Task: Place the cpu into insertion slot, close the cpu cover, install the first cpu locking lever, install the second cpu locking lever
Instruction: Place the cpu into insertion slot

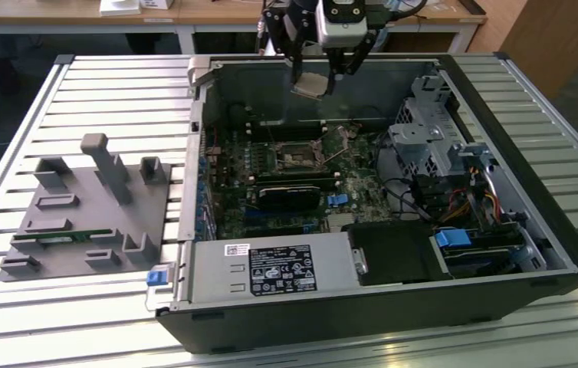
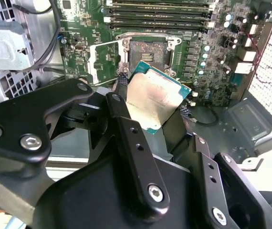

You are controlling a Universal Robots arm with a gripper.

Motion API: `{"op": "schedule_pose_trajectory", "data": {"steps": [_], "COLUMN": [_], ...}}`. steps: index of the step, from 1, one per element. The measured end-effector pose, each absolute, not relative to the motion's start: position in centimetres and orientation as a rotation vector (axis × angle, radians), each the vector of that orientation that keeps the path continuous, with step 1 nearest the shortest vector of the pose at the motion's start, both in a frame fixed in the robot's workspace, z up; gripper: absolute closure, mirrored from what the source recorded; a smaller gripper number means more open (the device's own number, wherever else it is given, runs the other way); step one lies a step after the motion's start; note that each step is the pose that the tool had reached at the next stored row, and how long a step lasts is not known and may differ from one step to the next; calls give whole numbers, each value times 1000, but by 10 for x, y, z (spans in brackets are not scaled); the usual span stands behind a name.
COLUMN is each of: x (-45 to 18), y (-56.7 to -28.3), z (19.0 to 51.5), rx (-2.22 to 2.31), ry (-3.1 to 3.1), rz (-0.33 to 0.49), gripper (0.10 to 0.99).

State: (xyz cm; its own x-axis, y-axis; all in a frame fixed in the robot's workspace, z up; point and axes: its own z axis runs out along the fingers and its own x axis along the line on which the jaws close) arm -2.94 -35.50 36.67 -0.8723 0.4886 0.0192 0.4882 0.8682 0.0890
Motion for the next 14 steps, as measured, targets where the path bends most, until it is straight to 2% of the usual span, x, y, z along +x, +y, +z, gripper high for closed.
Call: {"op": "schedule_pose_trajectory", "data": {"steps": [14], "x": [-29], "y": [-355], "z": [367], "rx": [900], "ry": [2999], "rz": [142], "gripper": [545]}}
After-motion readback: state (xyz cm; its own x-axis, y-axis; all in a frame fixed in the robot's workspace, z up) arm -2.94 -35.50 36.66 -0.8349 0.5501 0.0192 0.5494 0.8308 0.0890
